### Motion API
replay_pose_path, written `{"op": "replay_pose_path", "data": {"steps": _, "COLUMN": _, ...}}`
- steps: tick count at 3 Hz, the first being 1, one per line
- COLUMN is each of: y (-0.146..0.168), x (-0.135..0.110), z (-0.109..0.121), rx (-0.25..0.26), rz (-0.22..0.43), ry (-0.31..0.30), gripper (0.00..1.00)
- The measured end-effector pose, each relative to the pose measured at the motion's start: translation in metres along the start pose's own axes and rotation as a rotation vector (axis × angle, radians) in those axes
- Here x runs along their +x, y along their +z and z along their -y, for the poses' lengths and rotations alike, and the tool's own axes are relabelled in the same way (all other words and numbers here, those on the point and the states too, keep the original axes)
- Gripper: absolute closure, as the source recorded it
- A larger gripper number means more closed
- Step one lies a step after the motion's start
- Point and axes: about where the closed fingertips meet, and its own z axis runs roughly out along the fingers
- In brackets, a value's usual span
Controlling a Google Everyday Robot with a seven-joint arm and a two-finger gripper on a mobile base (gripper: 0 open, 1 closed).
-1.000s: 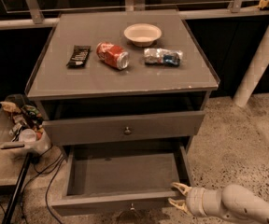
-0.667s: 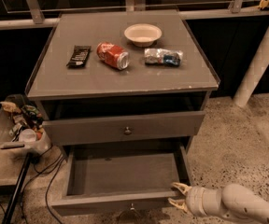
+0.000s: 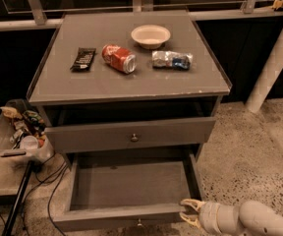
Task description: Open middle drawer
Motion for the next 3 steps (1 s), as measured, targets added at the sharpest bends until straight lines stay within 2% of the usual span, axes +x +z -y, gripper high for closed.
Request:
{"op": "replay_pose_path", "data": {"steps": 1, "y": -0.0010, "x": -0.0015, "z": 0.0008, "rx": 0.000, "rz": 0.000, "ry": -0.001, "gripper": 1.00}}
{"op": "replay_pose_path", "data": {"steps": 2, "y": -0.0010, "x": -0.0015, "z": 0.0008, "rx": 0.000, "rz": 0.000, "ry": -0.001, "gripper": 0.81}}
{"op": "replay_pose_path", "data": {"steps": 3, "y": -0.0009, "x": -0.0015, "z": 0.0008, "rx": 0.000, "rz": 0.000, "ry": -0.001, "gripper": 0.58}}
